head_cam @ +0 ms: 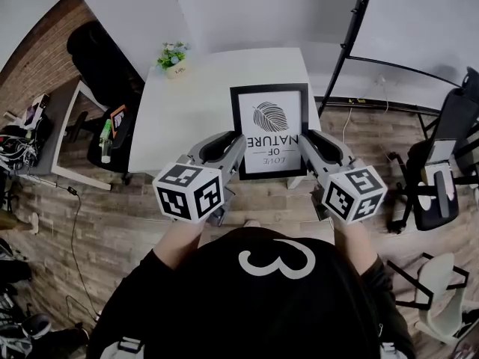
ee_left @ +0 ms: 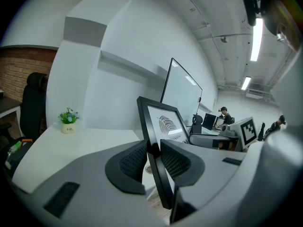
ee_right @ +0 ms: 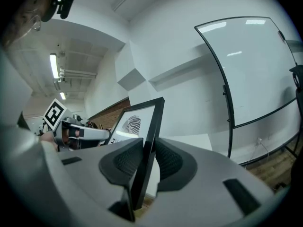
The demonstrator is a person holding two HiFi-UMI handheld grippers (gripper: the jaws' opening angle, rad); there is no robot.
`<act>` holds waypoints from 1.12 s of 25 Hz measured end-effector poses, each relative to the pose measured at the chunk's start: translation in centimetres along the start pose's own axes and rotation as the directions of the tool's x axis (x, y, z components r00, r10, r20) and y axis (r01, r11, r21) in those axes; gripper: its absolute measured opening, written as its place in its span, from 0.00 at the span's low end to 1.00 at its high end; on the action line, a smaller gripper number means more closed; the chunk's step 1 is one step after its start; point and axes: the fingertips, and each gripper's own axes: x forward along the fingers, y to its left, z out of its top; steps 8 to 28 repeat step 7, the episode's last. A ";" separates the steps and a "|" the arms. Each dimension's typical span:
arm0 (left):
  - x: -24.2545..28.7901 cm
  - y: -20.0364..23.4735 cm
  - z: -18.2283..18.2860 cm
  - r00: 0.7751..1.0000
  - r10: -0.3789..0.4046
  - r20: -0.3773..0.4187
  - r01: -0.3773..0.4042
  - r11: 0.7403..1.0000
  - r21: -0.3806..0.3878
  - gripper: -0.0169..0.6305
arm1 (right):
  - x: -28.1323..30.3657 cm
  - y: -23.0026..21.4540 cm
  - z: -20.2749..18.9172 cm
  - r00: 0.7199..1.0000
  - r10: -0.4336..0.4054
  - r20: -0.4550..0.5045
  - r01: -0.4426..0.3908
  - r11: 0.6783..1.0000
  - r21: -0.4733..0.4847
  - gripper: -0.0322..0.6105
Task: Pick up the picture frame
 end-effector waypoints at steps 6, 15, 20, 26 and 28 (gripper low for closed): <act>-0.4 -0.5 0.3 1.000 -0.002 0.006 0.002 1.000 -0.007 0.18 | -0.5 0.2 0.2 1.000 0.002 -0.003 -0.002 1.000 0.012 0.20; -0.5 -0.7 0.2 1.000 -0.004 0.006 0.004 1.000 -0.007 0.18 | -0.7 0.2 0.1 1.000 0.001 -0.005 0.000 1.000 0.014 0.20; -0.5 -0.7 0.2 1.000 -0.004 0.006 0.004 1.000 -0.007 0.18 | -0.7 0.2 0.1 1.000 0.001 -0.005 0.000 1.000 0.014 0.20; -0.5 -0.7 0.2 1.000 -0.004 0.006 0.004 1.000 -0.007 0.18 | -0.7 0.2 0.1 1.000 0.001 -0.005 0.000 1.000 0.014 0.20; -0.5 -0.7 0.2 1.000 -0.004 0.006 0.004 1.000 -0.007 0.18 | -0.7 0.2 0.1 1.000 0.001 -0.005 0.000 1.000 0.014 0.20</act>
